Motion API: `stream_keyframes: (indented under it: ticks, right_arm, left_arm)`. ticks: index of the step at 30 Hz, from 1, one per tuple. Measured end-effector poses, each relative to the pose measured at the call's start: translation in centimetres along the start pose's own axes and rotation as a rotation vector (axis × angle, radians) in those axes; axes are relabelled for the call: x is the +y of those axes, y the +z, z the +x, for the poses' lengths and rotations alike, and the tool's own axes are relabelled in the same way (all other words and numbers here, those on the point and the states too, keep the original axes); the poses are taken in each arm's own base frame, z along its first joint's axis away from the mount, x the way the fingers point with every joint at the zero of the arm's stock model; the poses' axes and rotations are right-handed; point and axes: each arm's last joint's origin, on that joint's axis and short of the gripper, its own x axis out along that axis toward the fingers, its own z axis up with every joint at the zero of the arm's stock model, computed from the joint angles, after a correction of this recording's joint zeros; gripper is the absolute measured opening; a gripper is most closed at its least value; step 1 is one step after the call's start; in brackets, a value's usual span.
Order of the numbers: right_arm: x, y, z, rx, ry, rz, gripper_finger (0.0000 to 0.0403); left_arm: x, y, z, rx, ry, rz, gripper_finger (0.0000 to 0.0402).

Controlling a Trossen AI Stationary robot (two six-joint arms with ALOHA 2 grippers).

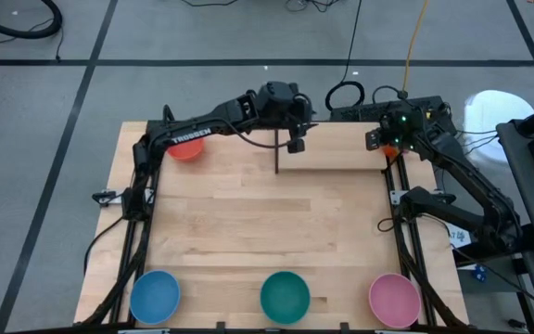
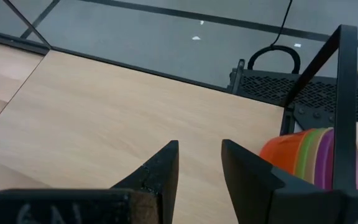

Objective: Place and stack bowls onto a shelf
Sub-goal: Adjust the stacked small bowls on the shelf

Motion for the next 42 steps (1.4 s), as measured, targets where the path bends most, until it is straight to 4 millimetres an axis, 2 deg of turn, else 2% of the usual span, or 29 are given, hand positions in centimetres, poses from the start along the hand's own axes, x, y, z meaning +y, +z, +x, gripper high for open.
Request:
stream_keyframes:
  ticks: [5, 11, 24, 31, 34, 38, 42]
  right_arm:
    - [0.0, 0.0, -0.2, -0.009, 0.002, -0.017, 0.0114]
    - [-0.1, 0.1, -0.9, -0.068, 0.011, -0.021, 0.0114]
    - [-0.3, 0.4, -4.0, -0.248, 0.016, -0.010, 0.0114]
    - [-1.1, -0.1, -5.9, -0.345, -0.150, 0.039, 0.0114]
    - [-1.5, -0.8, -6.1, -0.312, -0.216, 0.085, 0.0114]
    - [-1.9, -2.3, -5.7, -0.169, -0.289, 0.155, 0.0114]
    - [-2.3, -3.5, -5.4, -0.048, -0.365, 0.296, 0.0114]
  left_arm:
    - [-0.2, -0.3, 0.8, -0.022, -0.045, 0.030, 0.0149]
    - [-0.4, -1.6, 3.2, -0.020, -0.039, 0.039, 0.0149]
    - [-1.6, -3.0, 7.3, -0.124, -0.069, 0.058, 0.0149]
    - [-2.3, -3.5, 8.4, -0.128, -0.081, 0.037, 0.0149]
    - [-2.2, -3.4, 8.2, -0.134, -0.076, 0.031, 0.0149]
    - [-2.0, -3.5, 8.2, -0.130, -0.074, 0.023, 0.0149]
    - [-1.9, -3.5, 8.2, -0.128, -0.074, 0.005, 0.0149]
